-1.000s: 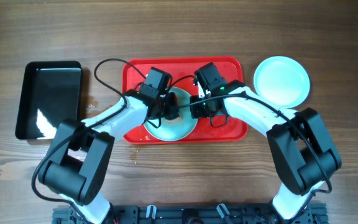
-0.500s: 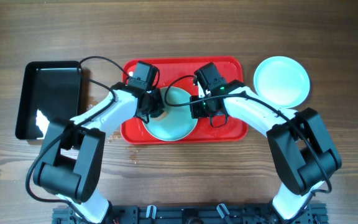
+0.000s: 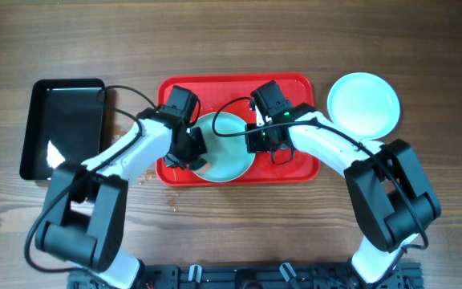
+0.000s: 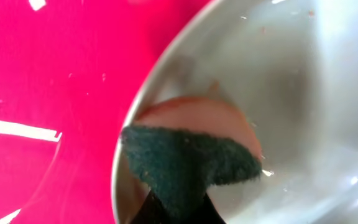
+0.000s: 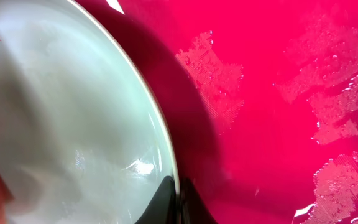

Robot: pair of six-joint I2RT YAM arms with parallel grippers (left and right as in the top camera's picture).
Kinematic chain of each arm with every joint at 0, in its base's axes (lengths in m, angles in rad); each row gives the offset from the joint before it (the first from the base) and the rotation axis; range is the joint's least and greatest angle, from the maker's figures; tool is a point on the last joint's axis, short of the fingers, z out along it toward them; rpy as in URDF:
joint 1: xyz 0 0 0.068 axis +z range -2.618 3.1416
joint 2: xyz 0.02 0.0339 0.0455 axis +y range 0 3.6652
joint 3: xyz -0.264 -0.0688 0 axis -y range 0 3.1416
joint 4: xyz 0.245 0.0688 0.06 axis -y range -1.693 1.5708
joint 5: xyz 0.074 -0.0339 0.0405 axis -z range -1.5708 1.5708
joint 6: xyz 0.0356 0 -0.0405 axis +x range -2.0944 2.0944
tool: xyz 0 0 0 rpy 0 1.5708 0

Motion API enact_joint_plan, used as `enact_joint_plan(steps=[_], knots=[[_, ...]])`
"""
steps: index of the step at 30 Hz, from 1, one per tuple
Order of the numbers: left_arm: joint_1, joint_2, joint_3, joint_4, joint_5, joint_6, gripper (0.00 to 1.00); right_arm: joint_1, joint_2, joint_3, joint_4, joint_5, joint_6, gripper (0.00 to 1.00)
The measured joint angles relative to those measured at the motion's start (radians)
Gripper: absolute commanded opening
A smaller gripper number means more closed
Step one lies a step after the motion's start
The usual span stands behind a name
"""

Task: Clean dirty plates on tray and stack at the side
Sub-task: 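Scrub the remaining plate with the sponge while the right gripper holds it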

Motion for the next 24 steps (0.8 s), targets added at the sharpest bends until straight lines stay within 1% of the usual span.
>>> enact_joint_plan(steps=[4, 8, 15, 20, 24], knots=[[-0.006, -0.043, -0.010, 0.062, 0.011, 0.000, 0.04, 0.000, 0.000, 0.000, -0.001, 0.000, 0.000, 0.04], [-0.058, -0.050, -0.014, 0.169, 0.059, -0.001, 0.04, 0.000, 0.000, 0.000, -0.002, 0.000, 0.008, 0.04], [-0.149, 0.008, -0.014, 0.278, 0.082, -0.030, 0.04, 0.000, 0.000, 0.001, -0.005, 0.000, 0.011, 0.04], [-0.155, 0.062, -0.013, 0.303, 0.082, -0.038, 0.04, 0.000, 0.000, 0.001, -0.008, 0.000, 0.012, 0.04], [-0.155, 0.063, -0.002, 0.267, 0.048, -0.042, 0.04, 0.000, 0.000, 0.001, -0.008, 0.000, 0.011, 0.04]])
